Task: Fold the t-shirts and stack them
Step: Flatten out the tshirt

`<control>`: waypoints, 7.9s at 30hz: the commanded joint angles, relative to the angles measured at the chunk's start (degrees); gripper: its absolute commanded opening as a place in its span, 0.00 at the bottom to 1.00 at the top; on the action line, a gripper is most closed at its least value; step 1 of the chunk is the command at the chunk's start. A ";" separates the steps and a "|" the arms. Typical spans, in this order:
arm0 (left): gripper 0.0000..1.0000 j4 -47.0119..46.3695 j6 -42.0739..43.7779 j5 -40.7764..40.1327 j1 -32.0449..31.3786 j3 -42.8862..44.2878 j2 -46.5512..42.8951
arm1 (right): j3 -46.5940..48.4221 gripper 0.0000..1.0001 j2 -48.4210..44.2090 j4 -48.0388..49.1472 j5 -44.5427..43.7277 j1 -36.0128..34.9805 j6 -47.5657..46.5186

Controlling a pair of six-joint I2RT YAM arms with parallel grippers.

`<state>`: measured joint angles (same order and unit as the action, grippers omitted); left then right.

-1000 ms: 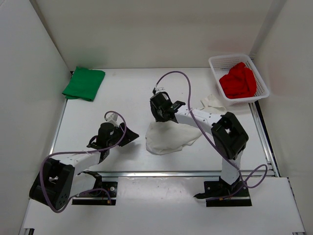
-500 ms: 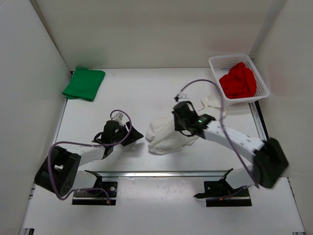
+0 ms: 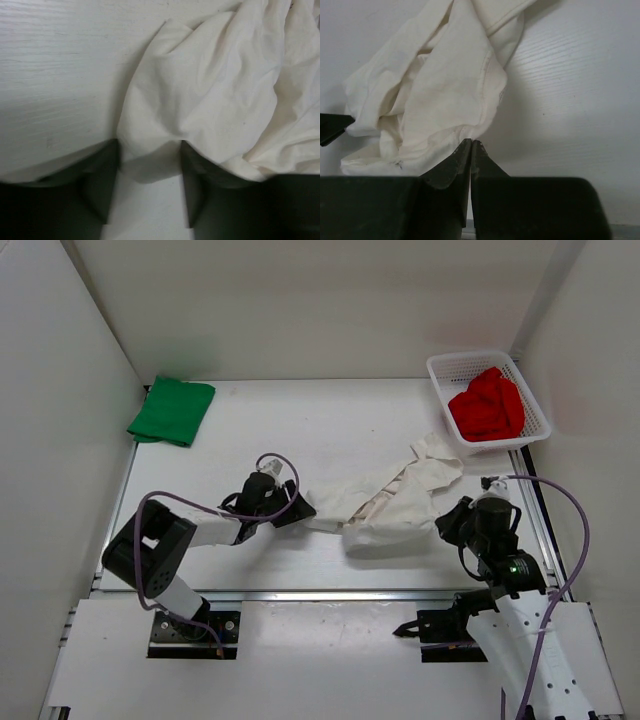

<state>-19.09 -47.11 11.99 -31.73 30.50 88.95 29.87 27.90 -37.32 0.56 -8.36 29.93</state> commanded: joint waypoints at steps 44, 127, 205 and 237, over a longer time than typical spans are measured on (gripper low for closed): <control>0.00 31.03 -3.43 24.75 38.85 44.35 -26.37 | 37.61 0.00 8.49 3.31 -0.46 -16.39 -5.33; 0.10 15.66 -0.08 -2.84 44.39 9.49 5.01 | 11.69 0.37 52.07 37.32 -7.06 -35.23 -1.19; 0.00 37.11 -4.93 15.72 42.81 65.14 -16.53 | 91.54 0.00 46.97 22.81 -62.55 -56.92 -55.11; 0.00 24.72 -2.28 -1.62 41.21 89.22 11.07 | 109.72 0.00 77.04 28.89 8.68 6.78 -20.96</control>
<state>5.63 -49.39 12.36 7.64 120.09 100.66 142.08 105.86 -11.92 9.91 -2.57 11.00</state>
